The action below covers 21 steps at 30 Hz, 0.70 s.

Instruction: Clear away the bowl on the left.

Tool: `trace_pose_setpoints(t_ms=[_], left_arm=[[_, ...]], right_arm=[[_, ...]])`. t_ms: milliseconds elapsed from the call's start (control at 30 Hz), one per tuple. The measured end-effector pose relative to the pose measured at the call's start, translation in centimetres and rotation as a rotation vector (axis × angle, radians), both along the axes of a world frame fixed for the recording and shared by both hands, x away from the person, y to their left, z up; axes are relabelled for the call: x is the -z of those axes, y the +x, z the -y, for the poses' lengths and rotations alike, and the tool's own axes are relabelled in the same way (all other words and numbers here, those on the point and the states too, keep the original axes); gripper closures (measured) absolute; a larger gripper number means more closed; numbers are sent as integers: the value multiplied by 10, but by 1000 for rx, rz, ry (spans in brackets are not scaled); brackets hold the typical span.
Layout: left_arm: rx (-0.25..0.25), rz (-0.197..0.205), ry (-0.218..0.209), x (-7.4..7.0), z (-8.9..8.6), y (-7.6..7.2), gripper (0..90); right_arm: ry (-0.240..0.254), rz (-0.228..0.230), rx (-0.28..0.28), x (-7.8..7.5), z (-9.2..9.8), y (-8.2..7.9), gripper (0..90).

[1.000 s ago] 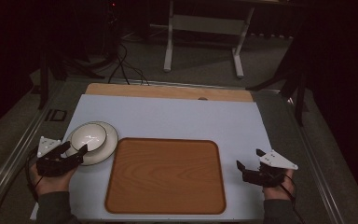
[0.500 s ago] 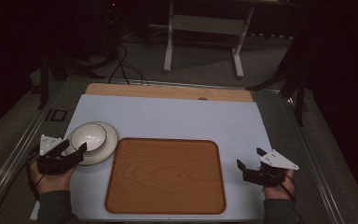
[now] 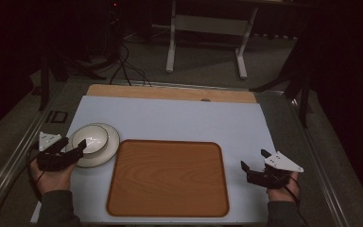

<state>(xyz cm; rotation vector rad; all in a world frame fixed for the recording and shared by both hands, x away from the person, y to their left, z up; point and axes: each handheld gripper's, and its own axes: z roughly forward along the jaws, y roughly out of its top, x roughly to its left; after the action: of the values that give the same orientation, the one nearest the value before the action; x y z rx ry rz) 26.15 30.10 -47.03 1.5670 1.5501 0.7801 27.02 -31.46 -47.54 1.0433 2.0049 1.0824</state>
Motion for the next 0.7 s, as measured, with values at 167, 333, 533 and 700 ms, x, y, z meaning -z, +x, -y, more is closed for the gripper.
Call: trace_pose_setpoints(t_ms=[167, 333, 533, 700], left_arm=[[-18, -9, -9, 0, -4, 5, 357], [-22, -9, 4, -3, -3, 10, 364], [-37, -13, 5, -3, -7, 15, 368], [-46, -15, -10, -2, -10, 18, 368]], right_arm=[[-3, 3, 6, 0, 0, 0, 137], [-2, 7, 7, 0, 1, 1, 137], [3, 16, 11, -1, 2, 1, 137], [0, 14, 10, 0, 1, 2, 137]])
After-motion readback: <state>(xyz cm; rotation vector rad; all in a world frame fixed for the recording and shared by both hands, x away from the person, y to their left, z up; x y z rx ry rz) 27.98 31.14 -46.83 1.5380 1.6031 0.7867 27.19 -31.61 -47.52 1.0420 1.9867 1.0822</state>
